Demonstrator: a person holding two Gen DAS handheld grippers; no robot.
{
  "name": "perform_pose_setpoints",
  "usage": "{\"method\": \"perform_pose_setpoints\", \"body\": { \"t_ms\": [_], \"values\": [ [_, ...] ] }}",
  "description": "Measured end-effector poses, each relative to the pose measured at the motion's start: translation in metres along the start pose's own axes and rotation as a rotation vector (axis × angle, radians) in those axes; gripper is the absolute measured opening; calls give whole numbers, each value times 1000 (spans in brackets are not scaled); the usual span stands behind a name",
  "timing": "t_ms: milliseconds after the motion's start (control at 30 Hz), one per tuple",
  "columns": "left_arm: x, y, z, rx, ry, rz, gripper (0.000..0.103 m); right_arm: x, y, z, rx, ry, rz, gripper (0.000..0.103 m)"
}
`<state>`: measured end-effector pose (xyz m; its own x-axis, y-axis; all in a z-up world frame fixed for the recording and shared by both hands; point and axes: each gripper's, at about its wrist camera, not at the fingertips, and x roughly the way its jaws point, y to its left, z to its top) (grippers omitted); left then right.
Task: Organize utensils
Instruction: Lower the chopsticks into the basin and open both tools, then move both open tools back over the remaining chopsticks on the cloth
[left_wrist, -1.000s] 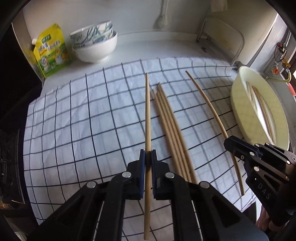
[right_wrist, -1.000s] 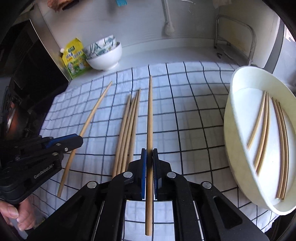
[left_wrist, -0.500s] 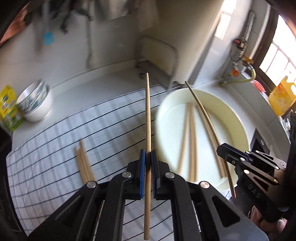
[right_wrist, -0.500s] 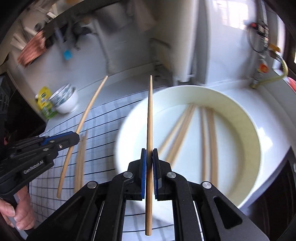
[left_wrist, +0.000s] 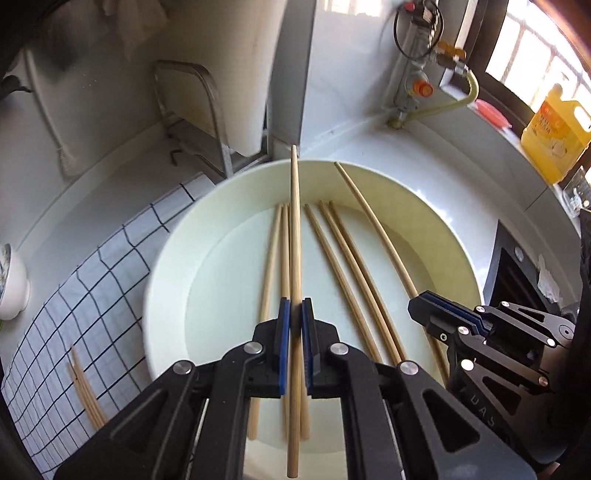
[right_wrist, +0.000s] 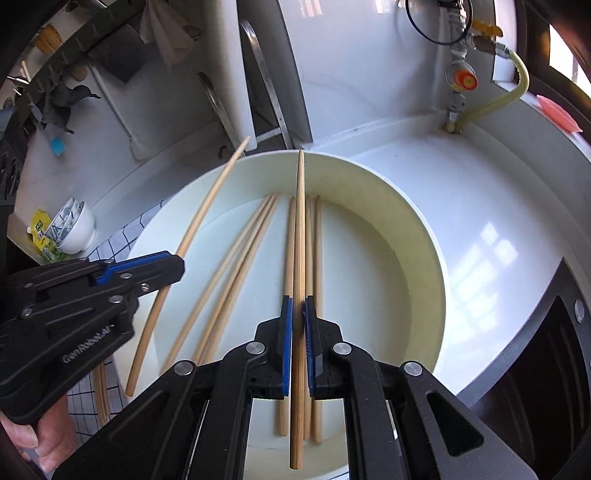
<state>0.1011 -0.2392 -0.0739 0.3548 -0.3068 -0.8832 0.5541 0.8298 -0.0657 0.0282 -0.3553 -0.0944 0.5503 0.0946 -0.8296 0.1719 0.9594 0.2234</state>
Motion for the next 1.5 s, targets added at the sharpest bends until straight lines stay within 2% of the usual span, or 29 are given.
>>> {"method": "perform_pose_setpoints", "body": {
  "t_ms": [133,300,333,367,433,467,567,1033,1267,1500],
  "values": [
    [22,-2,1,2,48,8,7,13,-6,-1,13,28,9,6],
    [31,-1,1,3,71,15,7,19,-11,-1,28,40,12,7],
    [30,0,0,0,70,19,12,20,-12,-1,29,42,12,7],
    [29,2,0,-4,68,23,23,19,-13,0,32,40,14,9],
    [26,3,0,-11,56,34,35,15,-13,0,35,27,14,15],
    [25,4,0,-12,52,37,35,14,-13,1,33,21,10,20],
    [19,6,0,-17,46,41,36,6,-14,2,37,0,5,24],
    [-26,20,-10,-54,-22,49,37,-19,5,-2,-1,-30,-7,26],
    [-53,41,-27,-102,-53,63,39,-35,31,-4,-47,-52,0,29],
    [-80,78,-57,-172,-66,102,40,-37,73,-15,-109,-42,35,29]
  ]
}}
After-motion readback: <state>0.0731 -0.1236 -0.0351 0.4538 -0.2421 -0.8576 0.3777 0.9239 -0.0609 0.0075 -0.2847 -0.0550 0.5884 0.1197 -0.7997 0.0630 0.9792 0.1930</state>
